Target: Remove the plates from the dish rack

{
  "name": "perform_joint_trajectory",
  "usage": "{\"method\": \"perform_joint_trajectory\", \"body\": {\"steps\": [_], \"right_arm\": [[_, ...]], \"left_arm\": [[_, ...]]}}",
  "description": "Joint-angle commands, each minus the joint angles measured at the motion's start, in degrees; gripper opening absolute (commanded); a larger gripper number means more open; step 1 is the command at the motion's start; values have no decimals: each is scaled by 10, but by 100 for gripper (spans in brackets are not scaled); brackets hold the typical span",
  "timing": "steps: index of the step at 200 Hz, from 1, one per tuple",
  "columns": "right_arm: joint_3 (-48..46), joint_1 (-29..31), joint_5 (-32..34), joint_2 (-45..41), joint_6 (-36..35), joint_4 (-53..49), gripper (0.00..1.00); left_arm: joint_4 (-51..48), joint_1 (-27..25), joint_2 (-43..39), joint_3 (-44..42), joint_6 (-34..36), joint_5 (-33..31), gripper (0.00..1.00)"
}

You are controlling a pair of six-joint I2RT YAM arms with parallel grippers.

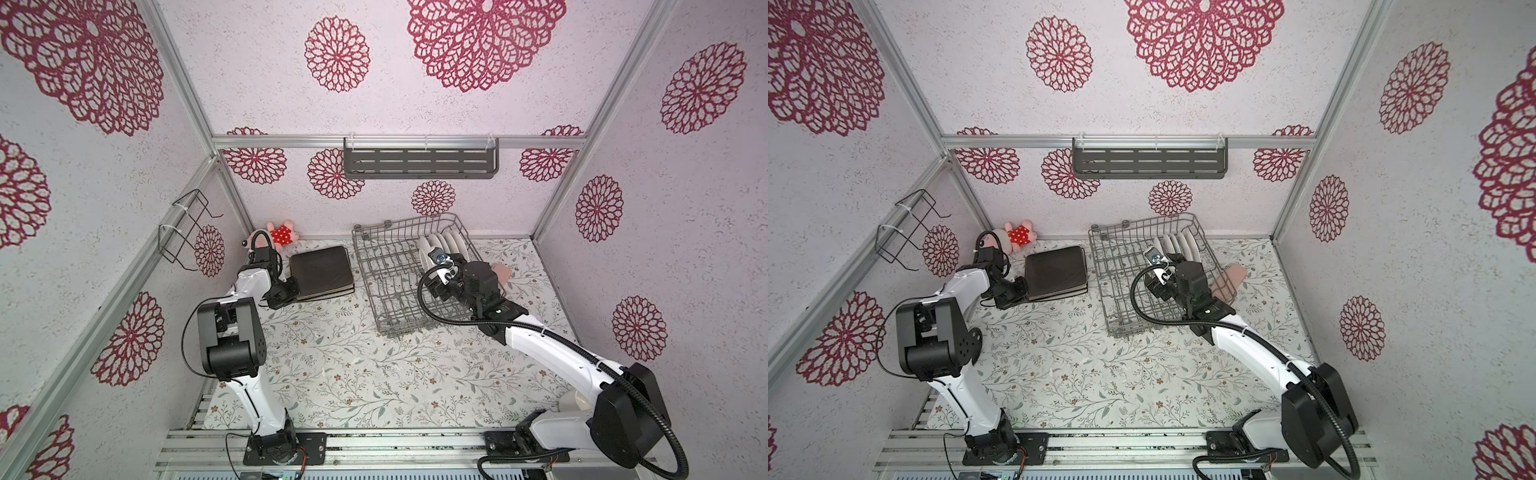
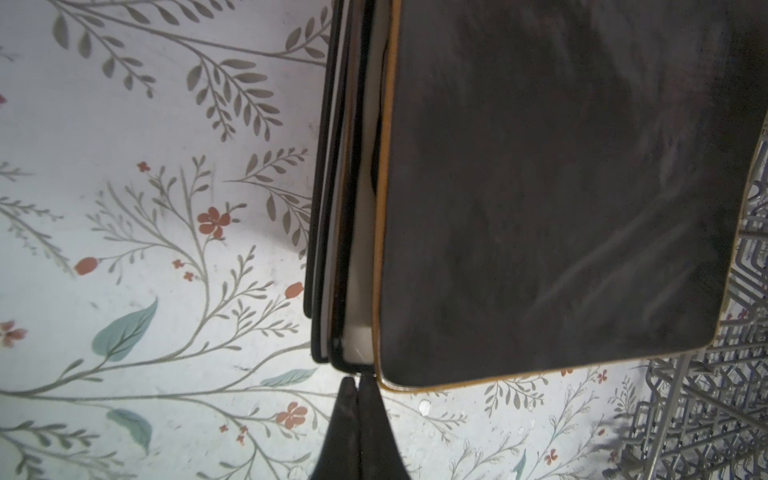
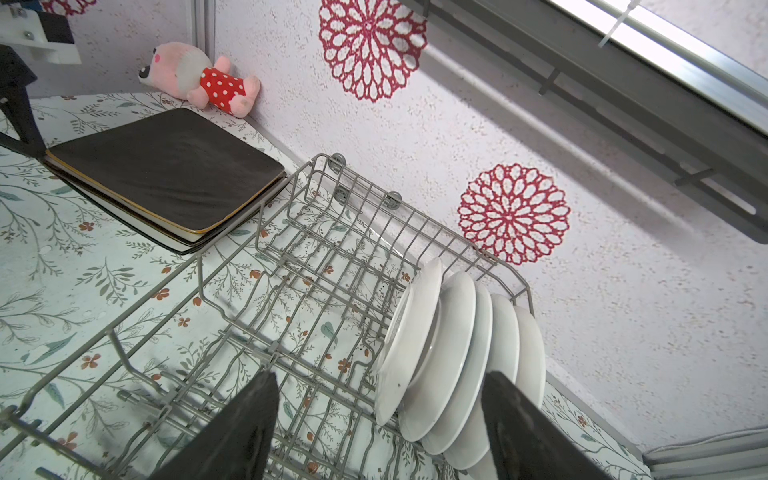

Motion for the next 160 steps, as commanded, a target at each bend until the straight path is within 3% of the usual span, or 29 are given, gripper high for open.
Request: {"method": "perform_joint_trajectory", "body": {"steps": [1, 55, 101, 160], "right_arm": [[8, -7, 11, -4, 11, 14, 82], [57, -47, -31, -7, 69, -51, 92], [79, -83, -106, 10, 127, -80, 94], [88, -96, -132, 57, 144, -51, 94]], "left_arm": [[6, -2, -15, -5, 1, 13, 0], [-43, -43, -100, -2, 18, 5, 35], [-75, -75, -175, 17, 20, 31, 45], [-68, -127, -308, -10, 11, 57, 66]]}}
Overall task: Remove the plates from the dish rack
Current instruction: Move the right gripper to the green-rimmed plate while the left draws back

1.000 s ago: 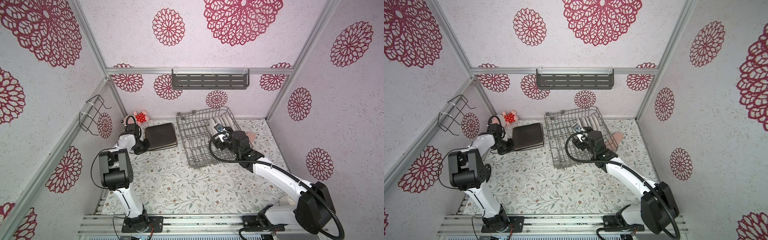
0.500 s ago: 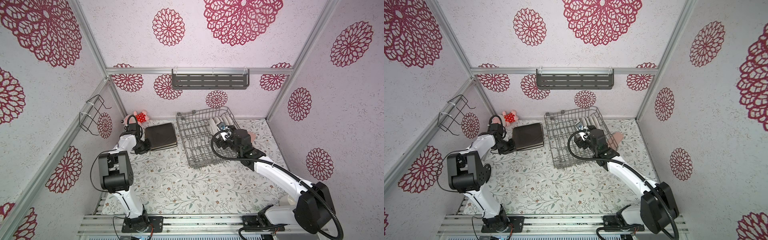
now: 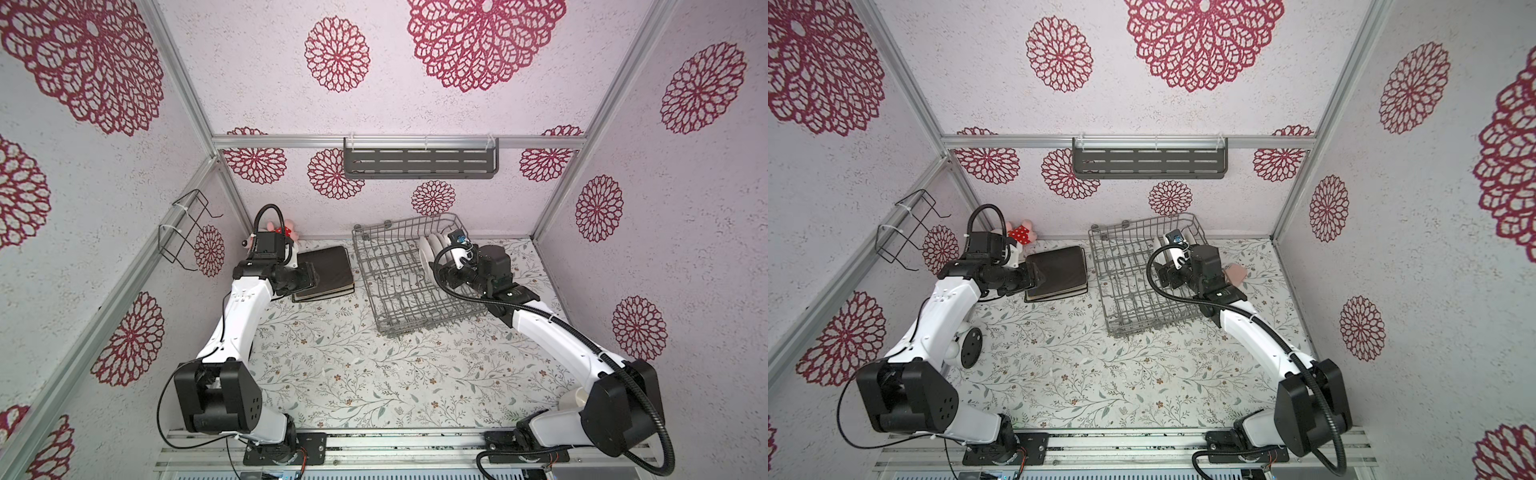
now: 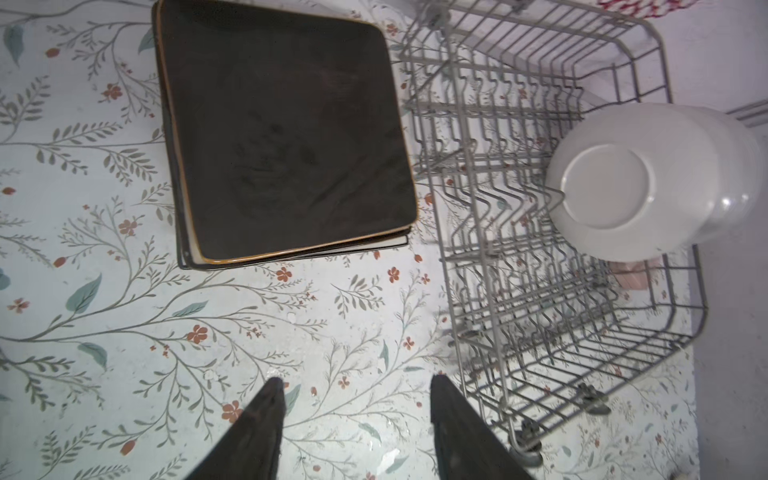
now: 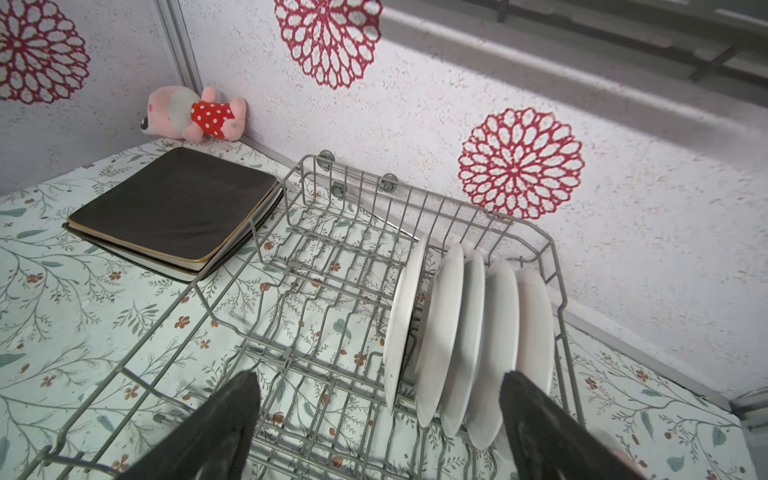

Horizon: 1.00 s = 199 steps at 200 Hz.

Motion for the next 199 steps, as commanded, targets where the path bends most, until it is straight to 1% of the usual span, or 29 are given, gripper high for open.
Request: {"method": "perform_joint_trajectory", "body": {"steps": [1, 33, 50, 77, 107, 125, 163, 199], "right_arm": [[23, -10, -26, 19, 24, 22, 94], [47, -23, -37, 73, 34, 32, 93], [59, -27, -36, 99, 31, 41, 93], [76, -28, -7, 141, 14, 61, 93], [111, -30, -14, 188, 0, 58, 93], [129, -31, -18, 213, -3, 54, 93], [138, -33, -19, 242, -3, 58, 91], [147, -34, -20, 258, -7, 44, 87]], "left_arm": [[3, -21, -59, -14, 5, 18, 66], [9, -43, -127, -34, -6, 49, 73], [5, -52, -161, -43, -3, 49, 74], [15, -68, -217, -66, 15, 39, 75], [16, -87, -262, -76, 22, 36, 77], [16, -93, -273, -81, 22, 47, 77], [28, -108, -269, -96, 35, 103, 78], [17, -120, -251, -90, 53, 111, 78]]}}
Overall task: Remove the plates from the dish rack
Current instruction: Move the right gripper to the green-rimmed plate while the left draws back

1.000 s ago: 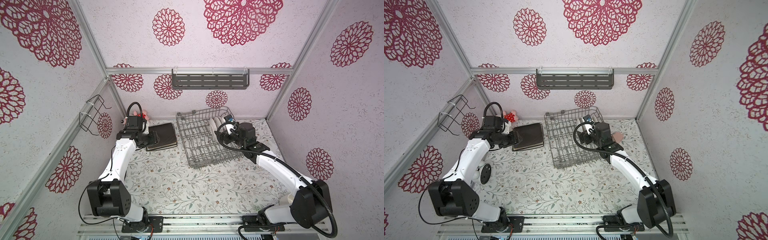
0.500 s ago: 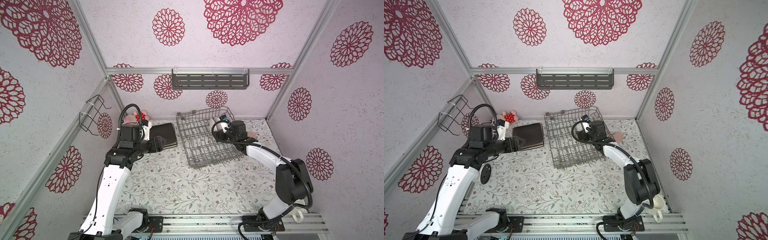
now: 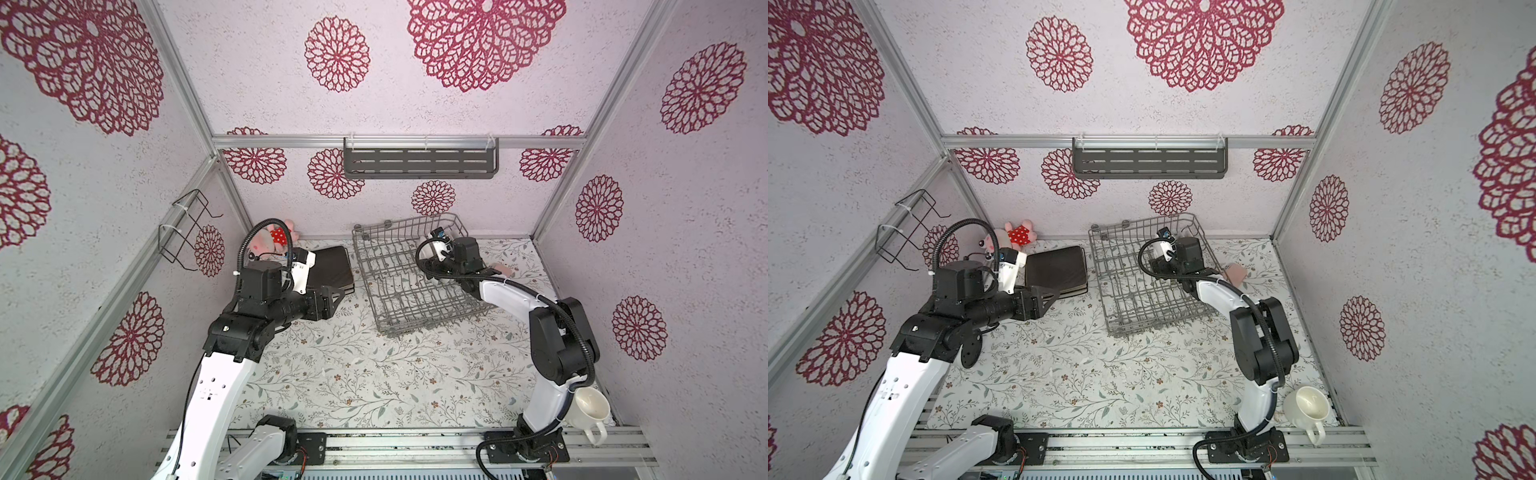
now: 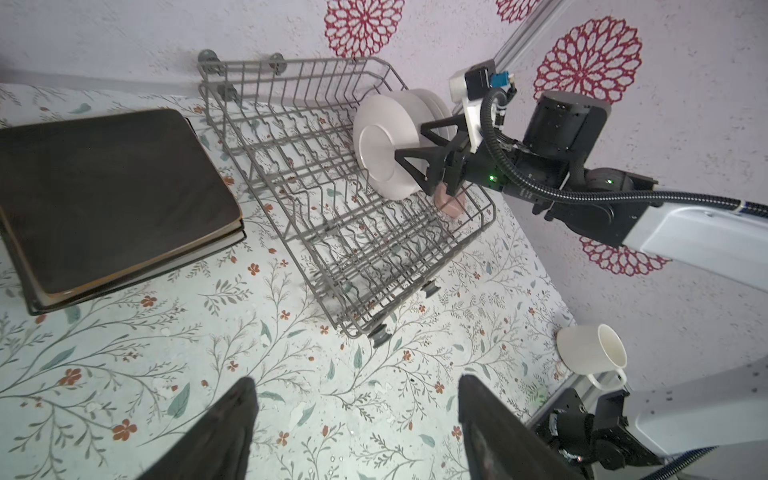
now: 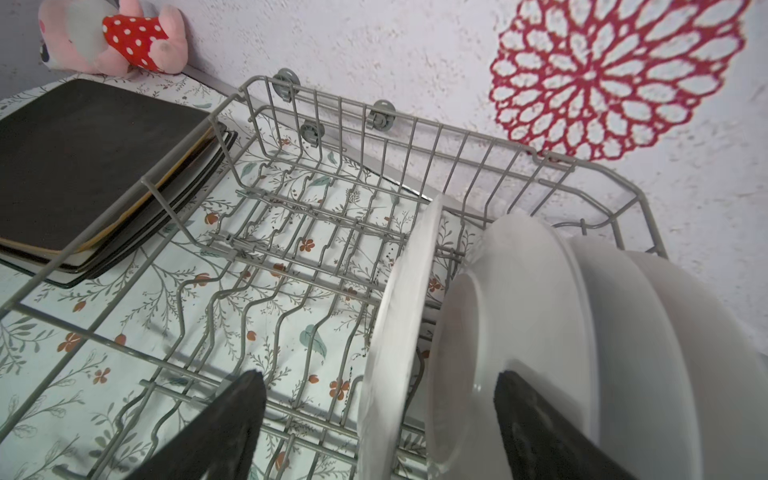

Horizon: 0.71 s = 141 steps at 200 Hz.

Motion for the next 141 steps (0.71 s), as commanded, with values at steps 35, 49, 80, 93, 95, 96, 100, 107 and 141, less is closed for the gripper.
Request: {"method": "perform_joint_trajectory", "body": {"steps": [35, 49, 80, 93, 95, 96, 100, 107, 141], "right_arm": [[20, -5, -4, 3, -14, -3, 83], [23, -5, -3, 5, -17, -8, 80], [35, -5, -7, 12, -19, -15, 73], [39, -5, -11, 16, -19, -19, 70], [39, -5, -11, 17, -20, -20, 70], [39, -5, -11, 18, -19, -20, 69], [40, -5, -13, 18, -20, -21, 68], [42, -4, -15, 20, -19, -23, 65], [50, -4, -23, 23, -19, -32, 59]], "left_arm": [[9, -9, 18, 6, 35, 20, 79], [14, -8, 18, 2, 35, 23, 79], [15, -8, 18, -1, 39, 21, 79], [16, -9, 18, -5, 40, 18, 79], [16, -9, 18, -5, 41, 18, 79], [15, -9, 18, -5, 41, 18, 79], [15, -9, 18, -6, 41, 17, 79], [14, -8, 18, -7, 42, 17, 79], [10, -9, 16, -8, 46, 14, 80]]}}
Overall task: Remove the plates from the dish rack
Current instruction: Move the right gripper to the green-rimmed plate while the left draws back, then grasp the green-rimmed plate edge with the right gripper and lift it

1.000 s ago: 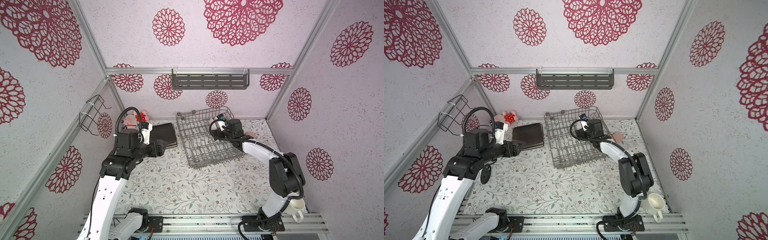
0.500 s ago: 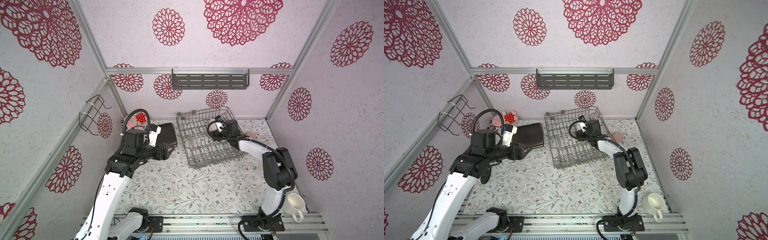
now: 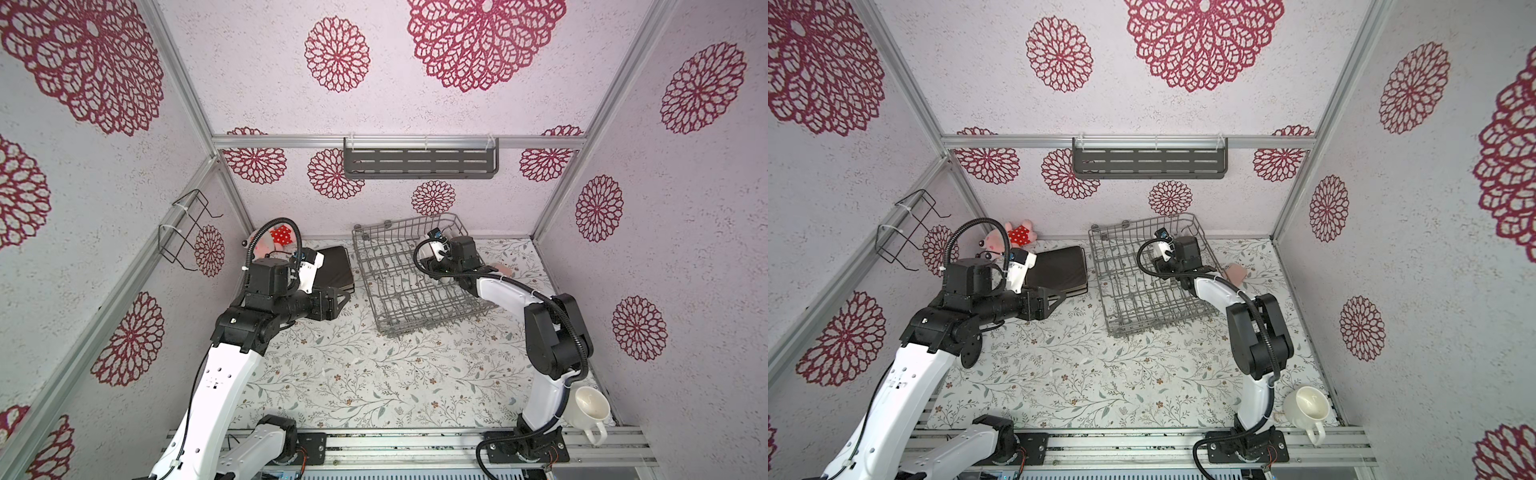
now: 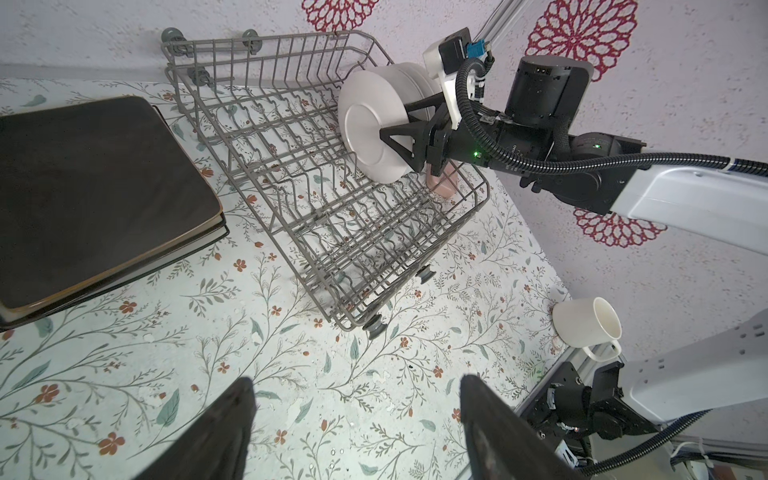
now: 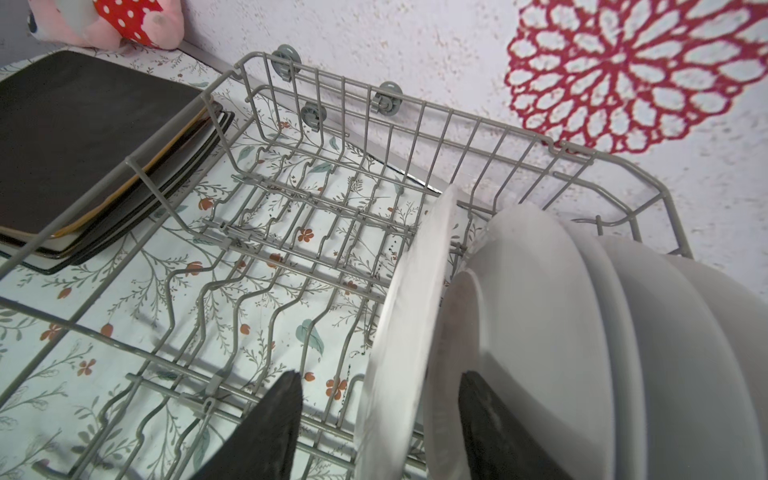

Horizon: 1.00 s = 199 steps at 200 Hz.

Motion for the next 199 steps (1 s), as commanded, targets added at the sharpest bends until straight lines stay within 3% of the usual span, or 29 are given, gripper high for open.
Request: {"method": "perform_joint_trajectory", "body": {"steps": [1, 116, 199], "right_arm": [[21, -3, -13, 2, -2, -6, 58], [46, 0, -24, 5, -6, -30, 22], [66, 0, -39, 1, -6, -51, 9]], "left_arm": [[8, -4, -1, -7, 22, -1, 80], [6, -4, -11, -19, 30, -5, 81], [16, -4, -18, -33, 33, -3, 81]]}}
